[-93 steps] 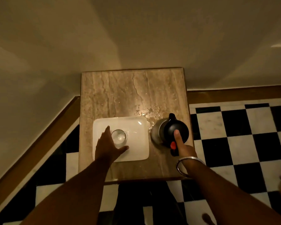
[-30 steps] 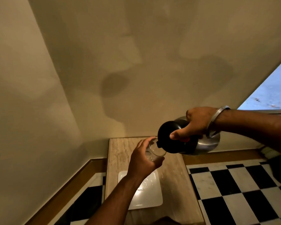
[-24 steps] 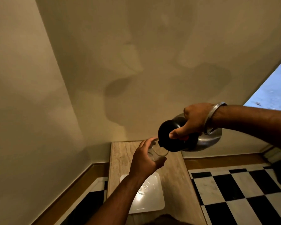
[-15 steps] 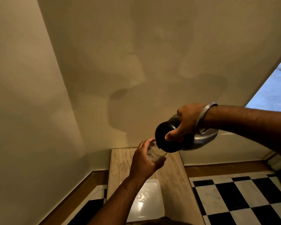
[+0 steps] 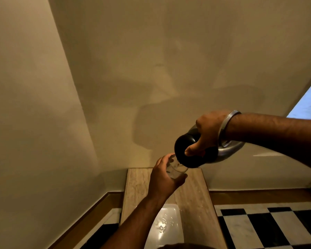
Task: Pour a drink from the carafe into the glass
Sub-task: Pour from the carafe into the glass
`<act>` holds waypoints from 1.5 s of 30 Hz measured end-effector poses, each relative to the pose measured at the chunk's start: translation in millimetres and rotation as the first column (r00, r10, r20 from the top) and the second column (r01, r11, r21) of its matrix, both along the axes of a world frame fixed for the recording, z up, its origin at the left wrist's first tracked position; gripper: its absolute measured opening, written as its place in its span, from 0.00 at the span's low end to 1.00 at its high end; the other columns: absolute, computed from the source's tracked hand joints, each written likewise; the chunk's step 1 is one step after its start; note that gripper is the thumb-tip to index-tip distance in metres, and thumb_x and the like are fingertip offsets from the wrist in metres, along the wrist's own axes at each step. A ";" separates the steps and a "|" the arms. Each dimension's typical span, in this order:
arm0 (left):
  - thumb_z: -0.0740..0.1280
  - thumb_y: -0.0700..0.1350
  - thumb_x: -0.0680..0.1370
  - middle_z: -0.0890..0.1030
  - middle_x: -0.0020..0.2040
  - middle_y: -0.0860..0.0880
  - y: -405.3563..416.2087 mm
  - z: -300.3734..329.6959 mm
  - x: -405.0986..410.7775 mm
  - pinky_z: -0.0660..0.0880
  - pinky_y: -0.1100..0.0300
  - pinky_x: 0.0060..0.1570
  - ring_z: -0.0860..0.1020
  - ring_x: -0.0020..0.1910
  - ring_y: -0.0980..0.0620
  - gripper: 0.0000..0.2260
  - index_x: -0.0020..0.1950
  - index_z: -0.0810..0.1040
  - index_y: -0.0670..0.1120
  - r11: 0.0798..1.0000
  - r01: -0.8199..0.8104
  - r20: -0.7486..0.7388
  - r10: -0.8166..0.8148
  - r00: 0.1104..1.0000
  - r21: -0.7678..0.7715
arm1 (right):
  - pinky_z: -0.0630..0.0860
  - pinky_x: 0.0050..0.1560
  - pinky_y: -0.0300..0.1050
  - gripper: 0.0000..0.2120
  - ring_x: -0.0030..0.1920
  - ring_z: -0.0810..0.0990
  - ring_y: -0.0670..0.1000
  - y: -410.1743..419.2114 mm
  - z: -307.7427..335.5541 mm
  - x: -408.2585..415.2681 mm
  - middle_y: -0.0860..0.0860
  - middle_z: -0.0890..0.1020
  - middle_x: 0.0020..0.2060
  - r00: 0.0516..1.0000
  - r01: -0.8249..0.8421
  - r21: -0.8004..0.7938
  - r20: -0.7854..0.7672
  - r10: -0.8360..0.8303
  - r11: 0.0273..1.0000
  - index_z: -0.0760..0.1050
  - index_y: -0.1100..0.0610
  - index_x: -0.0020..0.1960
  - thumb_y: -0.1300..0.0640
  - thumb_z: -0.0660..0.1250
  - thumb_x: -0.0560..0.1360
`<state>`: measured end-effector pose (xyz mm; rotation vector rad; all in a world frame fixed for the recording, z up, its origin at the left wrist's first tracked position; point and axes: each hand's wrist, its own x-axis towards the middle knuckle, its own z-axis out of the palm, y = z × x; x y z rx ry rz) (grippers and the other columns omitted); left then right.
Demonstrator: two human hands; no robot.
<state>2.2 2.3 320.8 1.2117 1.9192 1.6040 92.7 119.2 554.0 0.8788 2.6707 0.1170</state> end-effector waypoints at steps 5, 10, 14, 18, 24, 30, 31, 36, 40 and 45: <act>0.79 0.57 0.63 0.77 0.58 0.59 3.2 0.2 8.7 0.78 0.63 0.51 0.77 0.56 0.58 0.33 0.65 0.70 0.62 1.000 -0.016 -0.015 0.016 1.000 -0.001 | 0.75 0.30 0.41 0.34 0.29 0.80 0.49 3.0 1.8 5.2 0.47 0.81 0.27 1.000 -0.026 0.039 0.008 0.025 0.999 0.74 0.51 0.33 0.20 0.65 0.52; 0.80 0.55 0.64 0.77 0.58 0.57 5.5 0.3 14.0 0.79 0.61 0.51 0.76 0.56 0.59 0.34 0.66 0.71 0.59 1.000 -0.025 -0.050 0.025 0.998 -0.005 | 0.78 0.32 0.42 0.35 0.30 0.80 0.49 5.6 5.3 11.0 0.47 0.82 0.29 0.999 -0.043 0.083 0.020 0.041 0.996 0.75 0.51 0.35 0.19 0.64 0.52; 0.80 0.54 0.65 0.77 0.60 0.55 7.2 -0.5 16.6 0.79 0.58 0.53 0.77 0.56 0.58 0.34 0.67 0.71 0.56 1.000 -0.023 -0.048 0.022 0.999 -0.018 | 0.75 0.30 0.41 0.35 0.29 0.80 0.49 7.1 7.0 15.6 0.47 0.81 0.28 0.998 -0.053 0.108 0.036 0.049 0.993 0.74 0.51 0.34 0.19 0.63 0.53; 0.81 0.53 0.65 0.77 0.60 0.55 9.0 -2.2 17.3 0.79 0.58 0.54 0.76 0.57 0.58 0.34 0.67 0.71 0.56 0.999 -0.027 -0.066 0.025 0.998 -0.035 | 0.74 0.29 0.41 0.34 0.29 0.80 0.49 8.3 7.4 17.4 0.47 0.80 0.27 0.998 -0.059 0.130 0.039 0.054 0.990 0.73 0.52 0.33 0.19 0.64 0.53; 0.80 0.55 0.64 0.77 0.60 0.58 10.6 -4.5 17.6 0.77 0.63 0.52 0.76 0.56 0.59 0.33 0.66 0.70 0.59 0.998 -0.037 -0.058 0.034 0.998 -0.045 | 0.73 0.27 0.39 0.35 0.28 0.80 0.49 10.0 10.6 18.9 0.47 0.81 0.27 0.998 -0.066 0.137 0.030 0.062 0.988 0.74 0.52 0.33 0.19 0.64 0.52; 0.78 0.61 0.62 0.76 0.58 0.61 14.1 -5.5 19.8 0.76 0.68 0.50 0.76 0.55 0.62 0.33 0.65 0.69 0.63 0.998 -0.042 -0.073 0.039 0.997 -0.048 | 0.70 0.26 0.39 0.36 0.27 0.79 0.49 6.7 12.0 16.6 0.48 0.81 0.27 0.996 -0.085 0.188 0.042 0.078 0.978 0.74 0.52 0.32 0.19 0.63 0.52; 0.78 0.61 0.62 0.76 0.59 0.60 14.7 -6.5 18.9 0.76 0.68 0.50 0.76 0.55 0.62 0.34 0.65 0.69 0.62 0.998 -0.047 -0.072 0.044 0.996 -0.049 | 0.70 0.27 0.39 0.35 0.27 0.79 0.49 6.1 12.2 16.3 0.48 0.81 0.27 0.996 -0.086 0.185 0.044 0.079 0.979 0.74 0.52 0.33 0.19 0.63 0.53; 0.78 0.61 0.62 0.76 0.58 0.60 16.3 -6.5 15.6 0.74 0.71 0.48 0.75 0.55 0.64 0.34 0.65 0.68 0.65 0.998 -0.052 -0.076 0.049 0.996 -0.046 | 0.73 0.28 0.40 0.34 0.29 0.80 0.49 3.7 12.6 14.8 0.48 0.81 0.28 0.996 -0.080 0.171 0.053 0.072 0.982 0.75 0.52 0.34 0.20 0.64 0.54; 0.78 0.60 0.62 0.77 0.59 0.58 18.5 -6.4 13.7 0.74 0.71 0.48 0.76 0.55 0.60 0.35 0.66 0.69 0.60 0.997 -0.055 -0.074 0.052 0.996 -0.048 | 0.76 0.30 0.41 0.34 0.30 0.80 0.49 3.3 10.3 12.5 0.48 0.82 0.30 0.996 -0.077 0.162 0.062 0.067 0.984 0.77 0.52 0.37 0.21 0.65 0.55; 0.80 0.56 0.63 0.77 0.60 0.57 20.2 -7.7 11.5 0.75 0.70 0.50 0.76 0.56 0.59 0.35 0.67 0.70 0.58 0.998 -0.051 -0.070 0.047 0.996 -0.049 | 0.74 0.29 0.41 0.34 0.29 0.80 0.49 5.3 7.0 10.2 0.48 0.82 0.29 0.995 -0.078 0.154 0.075 0.067 0.985 0.77 0.52 0.36 0.20 0.64 0.55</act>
